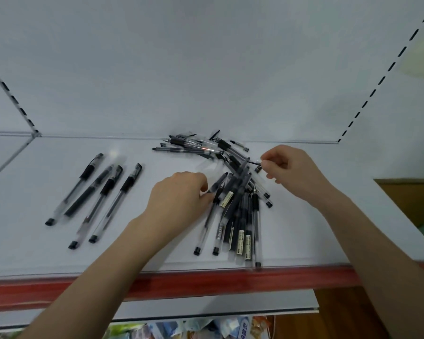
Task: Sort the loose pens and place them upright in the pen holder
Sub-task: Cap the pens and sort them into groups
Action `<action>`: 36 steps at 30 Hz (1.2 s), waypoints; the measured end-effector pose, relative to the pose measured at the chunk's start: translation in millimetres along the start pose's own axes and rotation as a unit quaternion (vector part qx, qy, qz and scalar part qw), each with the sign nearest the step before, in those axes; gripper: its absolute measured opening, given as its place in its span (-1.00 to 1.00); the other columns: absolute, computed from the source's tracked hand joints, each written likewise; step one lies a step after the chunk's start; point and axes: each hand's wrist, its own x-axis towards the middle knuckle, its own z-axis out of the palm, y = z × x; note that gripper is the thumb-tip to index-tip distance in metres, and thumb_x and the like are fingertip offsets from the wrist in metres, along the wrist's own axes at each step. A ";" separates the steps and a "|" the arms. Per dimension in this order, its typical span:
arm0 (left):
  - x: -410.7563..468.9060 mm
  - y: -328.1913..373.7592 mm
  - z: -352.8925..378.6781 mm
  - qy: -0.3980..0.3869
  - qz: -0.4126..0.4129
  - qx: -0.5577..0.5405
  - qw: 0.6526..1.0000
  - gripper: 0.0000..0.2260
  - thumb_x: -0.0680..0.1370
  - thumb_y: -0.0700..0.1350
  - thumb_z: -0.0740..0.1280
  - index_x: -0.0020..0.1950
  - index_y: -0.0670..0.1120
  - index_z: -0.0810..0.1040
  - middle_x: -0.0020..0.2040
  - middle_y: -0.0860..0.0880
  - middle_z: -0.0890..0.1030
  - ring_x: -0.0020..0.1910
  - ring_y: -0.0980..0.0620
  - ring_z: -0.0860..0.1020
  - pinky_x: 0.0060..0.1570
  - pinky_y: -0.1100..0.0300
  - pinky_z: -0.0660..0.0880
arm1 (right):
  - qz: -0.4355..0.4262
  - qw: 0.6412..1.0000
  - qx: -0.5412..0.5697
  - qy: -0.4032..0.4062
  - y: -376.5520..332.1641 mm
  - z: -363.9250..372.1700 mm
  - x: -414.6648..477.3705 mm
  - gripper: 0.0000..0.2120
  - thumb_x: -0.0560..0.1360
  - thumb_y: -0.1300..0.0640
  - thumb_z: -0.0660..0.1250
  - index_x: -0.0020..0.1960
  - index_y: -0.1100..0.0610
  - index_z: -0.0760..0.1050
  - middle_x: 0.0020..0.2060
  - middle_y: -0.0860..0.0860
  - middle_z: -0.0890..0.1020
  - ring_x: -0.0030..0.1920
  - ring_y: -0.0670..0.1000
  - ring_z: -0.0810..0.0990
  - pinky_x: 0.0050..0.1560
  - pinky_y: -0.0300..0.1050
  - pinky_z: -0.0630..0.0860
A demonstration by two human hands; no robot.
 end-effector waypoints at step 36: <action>-15.9 -0.3 -5.8 0.001 -0.046 -0.051 0.998 -0.83 0.51 0.00 0.27 -0.10 -0.08 0.57 -0.17 -0.01 0.56 -0.14 -0.04 0.54 -0.24 0.19 0.42 | -0.012 0.998 0.067 -0.013 -10.3 -1.1 -3.3 -0.84 0.52 0.21 0.25 -0.12 -0.02 0.55 -0.27 -0.07 0.60 -0.32 -0.21 0.57 -0.21 -0.30 0.54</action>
